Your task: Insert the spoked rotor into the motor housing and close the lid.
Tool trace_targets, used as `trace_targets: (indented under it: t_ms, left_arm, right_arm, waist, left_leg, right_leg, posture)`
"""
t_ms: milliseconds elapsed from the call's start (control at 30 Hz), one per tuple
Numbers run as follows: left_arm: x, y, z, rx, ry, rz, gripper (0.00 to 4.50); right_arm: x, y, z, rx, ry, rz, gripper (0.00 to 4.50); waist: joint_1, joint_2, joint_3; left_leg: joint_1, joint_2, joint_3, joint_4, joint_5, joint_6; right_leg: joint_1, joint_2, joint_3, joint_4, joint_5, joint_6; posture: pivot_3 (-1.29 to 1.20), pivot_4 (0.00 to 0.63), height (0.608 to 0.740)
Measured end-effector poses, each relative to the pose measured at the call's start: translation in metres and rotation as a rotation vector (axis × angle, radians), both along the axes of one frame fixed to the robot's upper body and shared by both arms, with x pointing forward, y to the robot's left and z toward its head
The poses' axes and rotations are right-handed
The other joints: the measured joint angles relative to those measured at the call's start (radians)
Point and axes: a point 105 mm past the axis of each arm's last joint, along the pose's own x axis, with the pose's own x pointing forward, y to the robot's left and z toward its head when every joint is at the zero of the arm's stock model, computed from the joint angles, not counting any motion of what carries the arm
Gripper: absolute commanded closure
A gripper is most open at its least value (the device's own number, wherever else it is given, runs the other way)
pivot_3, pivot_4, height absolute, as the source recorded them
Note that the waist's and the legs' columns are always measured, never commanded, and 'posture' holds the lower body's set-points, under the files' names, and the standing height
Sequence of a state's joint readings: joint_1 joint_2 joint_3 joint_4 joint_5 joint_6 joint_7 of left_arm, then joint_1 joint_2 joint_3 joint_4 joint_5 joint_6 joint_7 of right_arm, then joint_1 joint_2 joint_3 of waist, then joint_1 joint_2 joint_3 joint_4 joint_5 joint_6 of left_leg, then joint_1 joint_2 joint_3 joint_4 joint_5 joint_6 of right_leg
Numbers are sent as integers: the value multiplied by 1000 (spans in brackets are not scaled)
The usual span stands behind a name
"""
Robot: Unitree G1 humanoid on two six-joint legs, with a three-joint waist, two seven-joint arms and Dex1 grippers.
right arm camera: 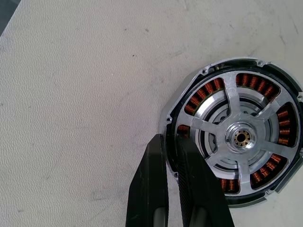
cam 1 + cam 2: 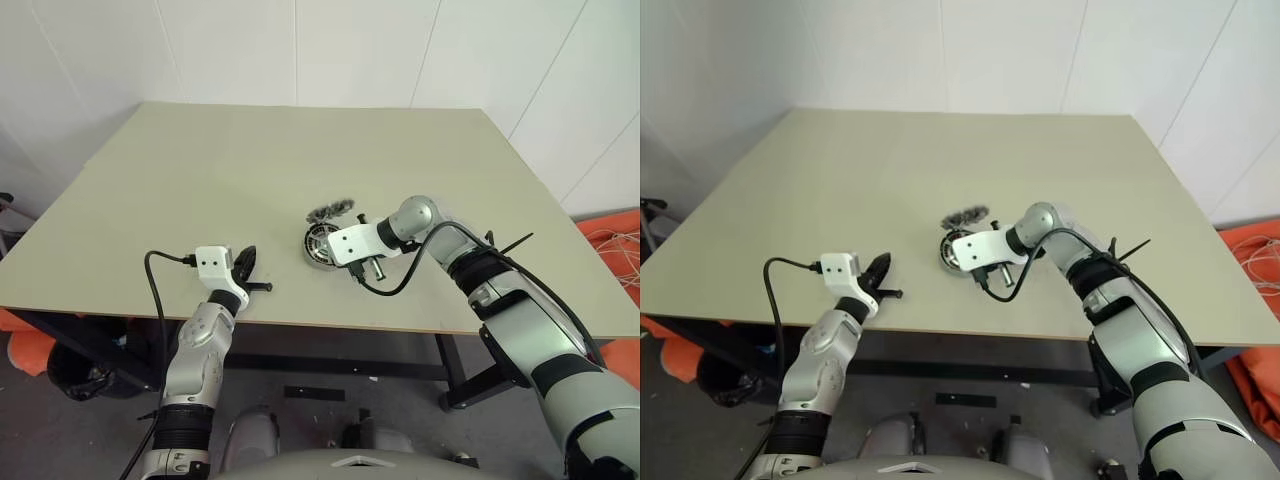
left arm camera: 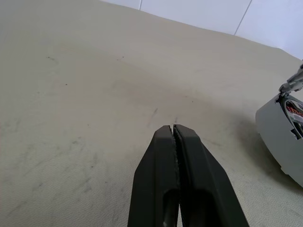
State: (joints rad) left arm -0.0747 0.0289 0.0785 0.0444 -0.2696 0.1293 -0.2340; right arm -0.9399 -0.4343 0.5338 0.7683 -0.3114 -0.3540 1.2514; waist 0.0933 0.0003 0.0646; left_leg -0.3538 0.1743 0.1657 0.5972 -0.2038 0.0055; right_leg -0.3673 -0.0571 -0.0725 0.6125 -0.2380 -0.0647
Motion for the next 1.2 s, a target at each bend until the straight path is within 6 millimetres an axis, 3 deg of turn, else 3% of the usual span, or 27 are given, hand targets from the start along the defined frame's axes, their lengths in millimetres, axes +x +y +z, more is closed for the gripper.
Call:
trace_targets:
  t_ms: [433,800,1200]
  left_arm:
    - [0,0,0,-4,2,-1,4434]
    - [0,-2,-2,-11,13,-14,4434]
    - [2,-3,-4,-22,21,-19,4434]
  right_arm:
    - [-1,-1,3,31,36,-97,4499]
    - [7,-27,36,93,66,-417,4499]
    - [-26,-29,50,162,382,-712,4499]
  waist:
    - [2,0,0]
    - [3,0,0]
    - [5,0,0]
  left_leg:
    - [-1,0,0,0,0,0]
    - [-10,0,-1,1,0,0]
    - [-9,0,-1,1,0,0]
  right_leg:
    - [-1,0,0,0,0,0]
    - [-10,0,-1,1,0,0]
    - [-8,0,-1,2,0,0]
  posture:
    - [0,0,740]
    - [0,0,740]
    - [0,0,740]
